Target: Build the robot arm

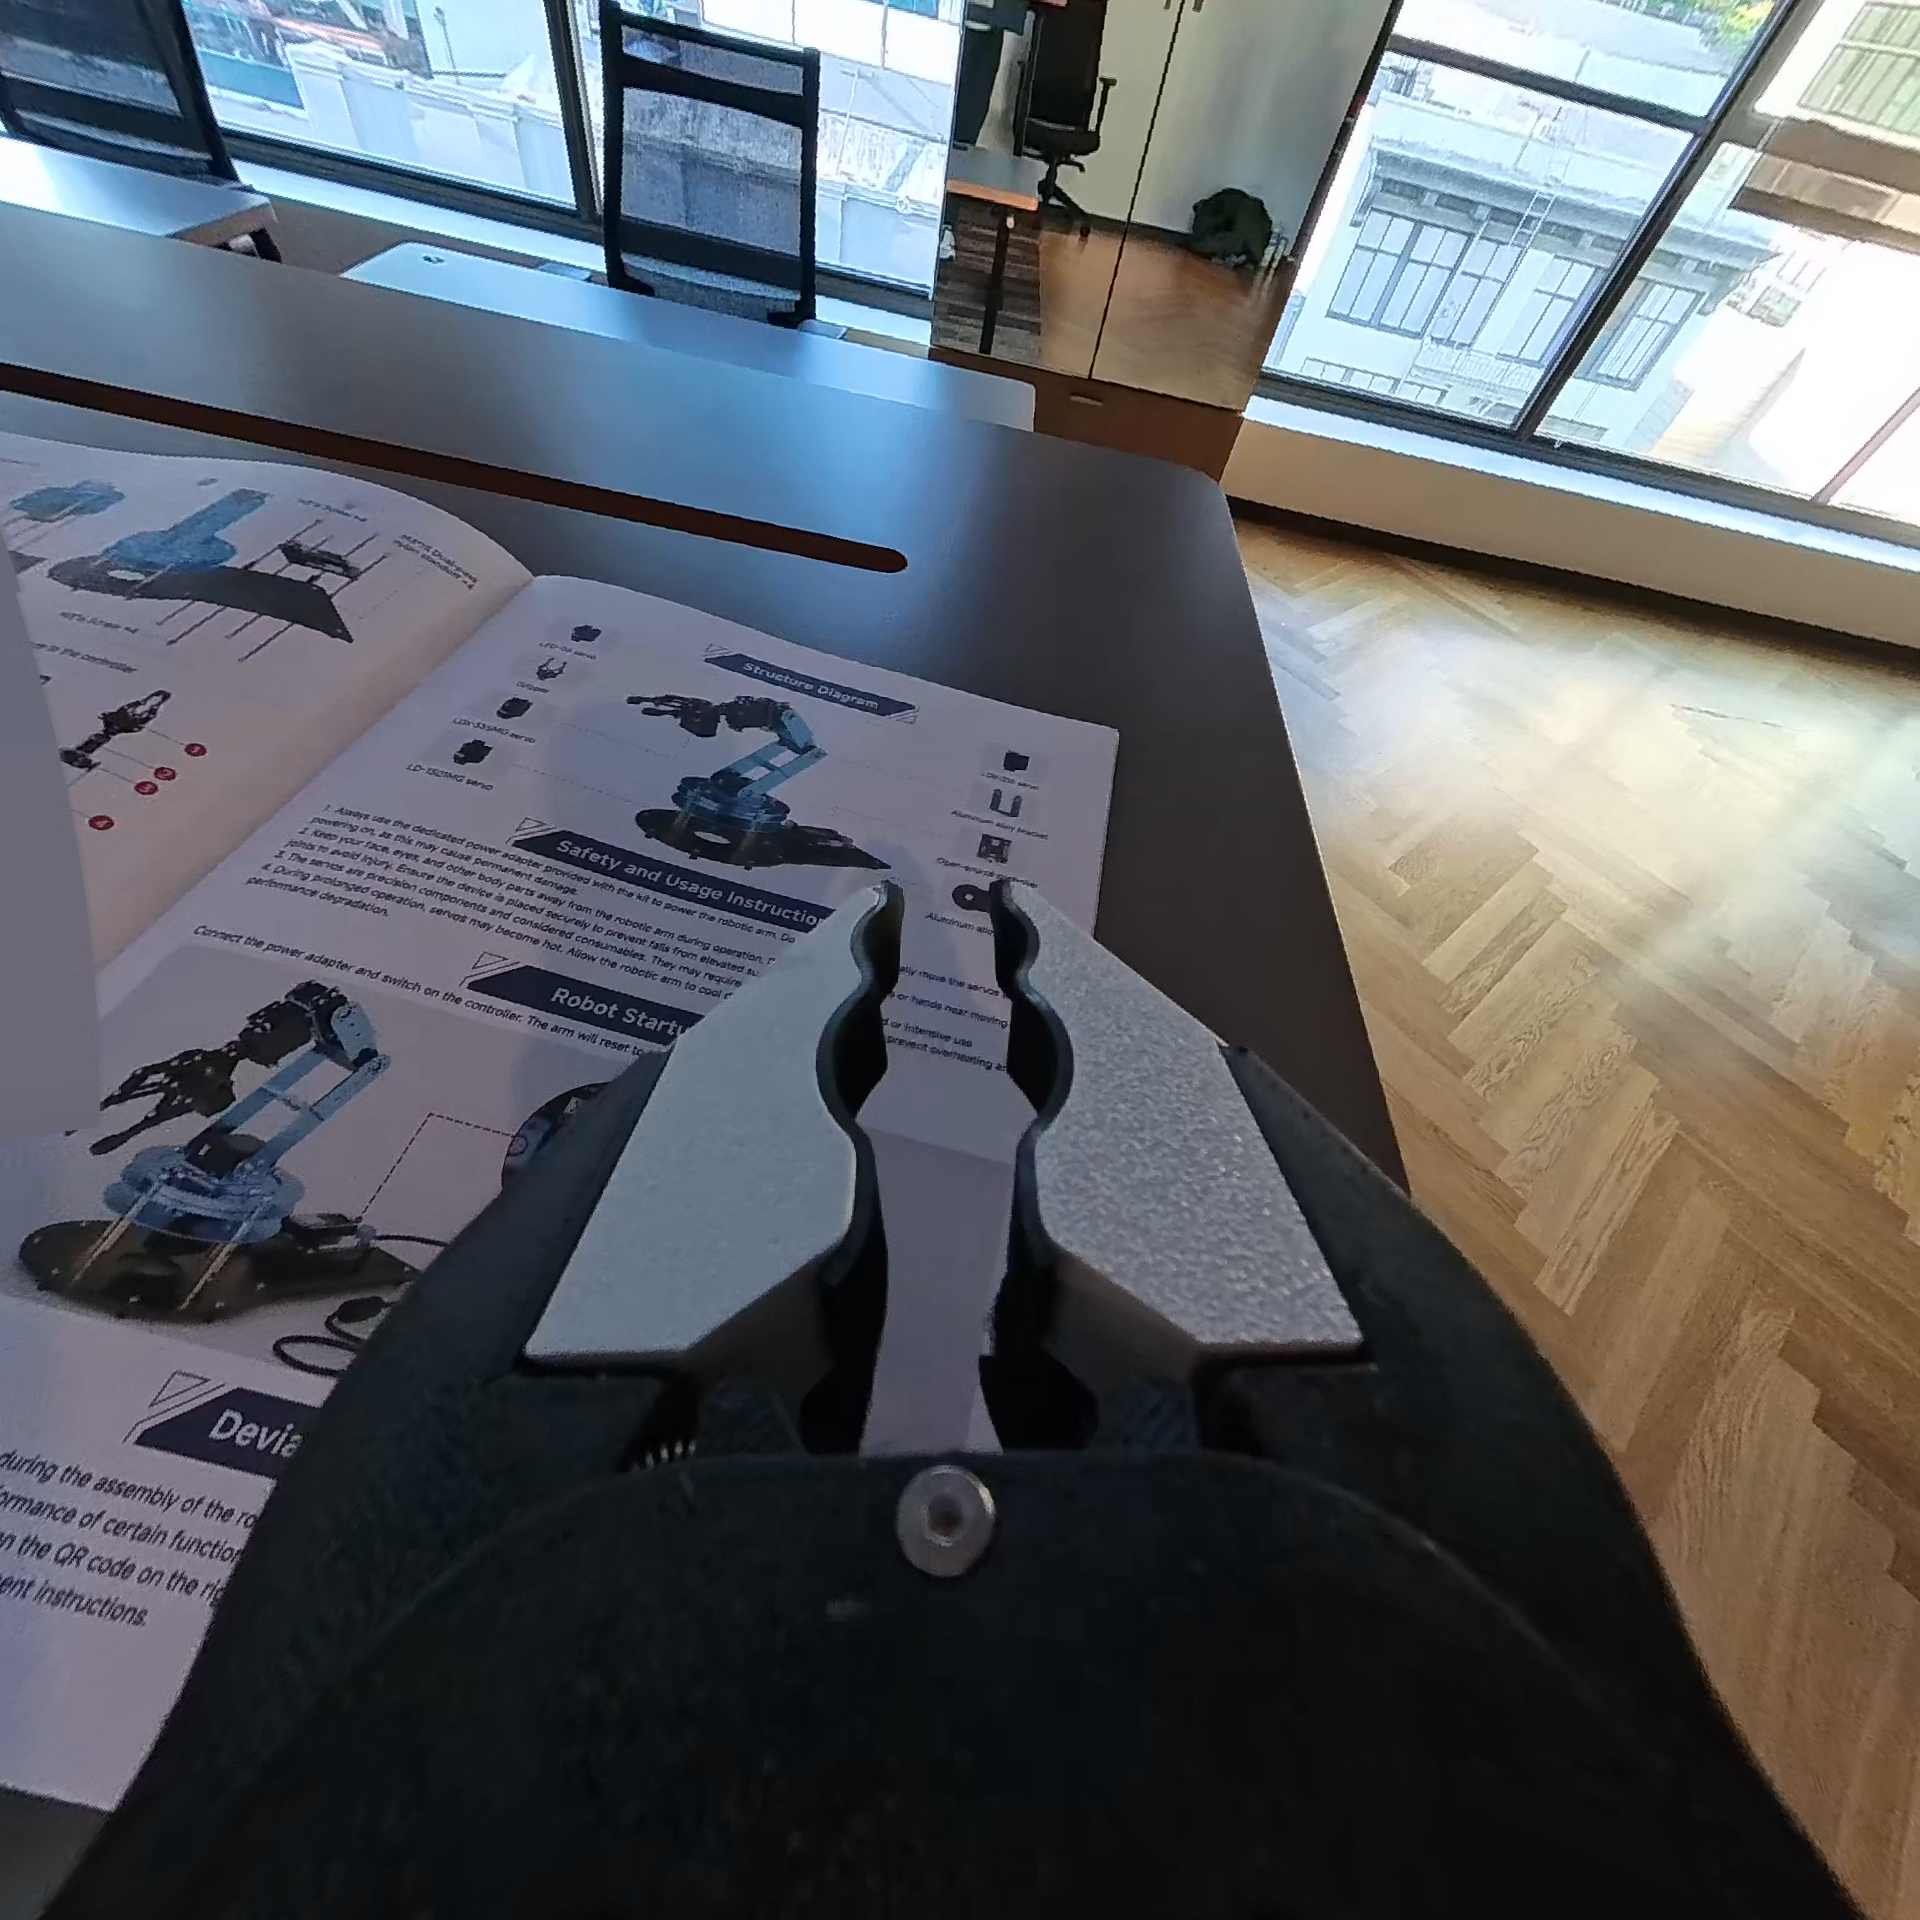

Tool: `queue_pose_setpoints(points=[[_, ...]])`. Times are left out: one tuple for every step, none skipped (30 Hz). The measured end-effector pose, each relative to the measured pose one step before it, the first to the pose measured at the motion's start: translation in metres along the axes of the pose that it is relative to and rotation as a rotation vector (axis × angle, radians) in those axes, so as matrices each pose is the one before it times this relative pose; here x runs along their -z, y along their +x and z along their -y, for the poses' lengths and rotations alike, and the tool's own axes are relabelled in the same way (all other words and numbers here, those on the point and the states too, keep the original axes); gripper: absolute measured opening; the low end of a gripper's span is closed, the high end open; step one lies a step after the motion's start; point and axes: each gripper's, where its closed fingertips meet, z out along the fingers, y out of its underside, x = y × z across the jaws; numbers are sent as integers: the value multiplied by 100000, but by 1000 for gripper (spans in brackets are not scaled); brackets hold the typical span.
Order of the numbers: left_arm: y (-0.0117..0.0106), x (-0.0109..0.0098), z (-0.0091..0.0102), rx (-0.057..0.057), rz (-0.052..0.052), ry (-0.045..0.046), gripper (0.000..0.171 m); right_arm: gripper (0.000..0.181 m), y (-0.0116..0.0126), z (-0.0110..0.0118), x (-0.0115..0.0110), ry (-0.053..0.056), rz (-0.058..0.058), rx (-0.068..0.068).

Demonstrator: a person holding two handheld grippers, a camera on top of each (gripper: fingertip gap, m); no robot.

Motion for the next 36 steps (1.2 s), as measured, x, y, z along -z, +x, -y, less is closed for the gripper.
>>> queue_pose_setpoints(points=[[21,20,26,209,-124,161,35,15,-30,-9,-1,-67,3,296],[21,15,34,116,-157,132,35,15,-26,-27,-9,-210,65,163],[18,9,-4,-66,-82,-91,35,15,-10,-36,-21,-278,103,24],[3,8,10,-170,-11,-143,35,15,-5,-31,-17,-197,136,-104],[-5,25,28,-153,42,37,35,15,5,-23,-21,-201,183,-195],[-7,46,66,-101,78,226,35,16,8,-30,-10,-212,181,-267],[-3,30,66,-75,59,271,35,15,15,-14,-10,-80,134,-247],[-12,16,31,-76,49,118,35,15,7,-7,-14,-38,146,-204],[-4,-3,-12,-65,1,-100,35,15,19,-31,-10,-221,130,-224],[-8,-25,-46,10,-70,-278,35,15,1,-30,-17,-178,129,-178],[-3,-16,-47,90,-72,-268,35,15,6,-15,-9,-112,125,-114],[3,-17,-28,76,-56,-106,35,15,6,-13,-17,-139,79,-89],[-26,3,-5,-15,39,-51,35,15,9,-11,-11,-98,68,-45],[-22,-15,-18,-106,110,-95,35,15,0,-21,-13,-120,60,-30],[-17,-13,-22,-109,71,-127,35,15,2,-19,-6,-169,52,-38],[-1,-16,-31,-36,-10,-117,35,15,5,-10,-10,-108,53,1],[-4,-18,-27,-3,-44,-99,35,15,-3,-18,-7,-86,34,22],[3,-19,-25,-51,20,-68,35,15,4,-3,-6,-42,-5,31],[-10,-11,-11,-68,33,-24,35,15,12,10,3,20,6,25],[-8,-9,-14,-51,27,-50,35,15,2,-7,3,-35,45,-25],[-15,3,-6,-44,18,-48,35,15,4,-6,-5,-55,38,-31],[-10,3,24,-4,8,23,35,15,9,-14,-17,-143,72,-58],[-5,26,43,35,-11,144,34,15,2,-29,-17,-189,114,-62],[1,25,74,46,-36,228,34,15,-4,-13,-32,-204,132,-21],[2,29,67,14,-57,177,34,15,4,-37,-43,-345,143,-47],[22,11,52,-19,-130,29,34,15,-14,-41,-41,-375,239,-110],[60,-8,38,47,-357,-124,35,15,-38,-18,-52,-278,540,-177],[156,-26,28,237,-805,-150,35,12,-131,93,-82,422,1473,201],[259,-52,43,292,-1279,-142,34,11,-216,419,-120,2153,1893,451],[314,-62,54,-16,-1512,-286,34,11,-576,795,-174,3513,3617,-353],[338,-77,42,-336,-1567,-373,34,11,-1329,928,-285,2447,7597,-2259],[392,-108,-39,-262,-1760,-577,35,11,-2030,892,-539,921,11734,-2259],[468,-140,-151,-96,-2151,-1055,35,11,-2410,678,-998,-1582,15551,-298],[540,-153,-208,-18,-2490,-1120,35,14,-2166,358,-1426,-5312,16846,-438],[554,-121,-167,-107,-2643,-878,35,22,-1846,517,-1594,-6025,17655,-943],[528,-99,-125,-292,-2667,-1100,36,27,-1374,936,-1577,-4260,16793,350]])
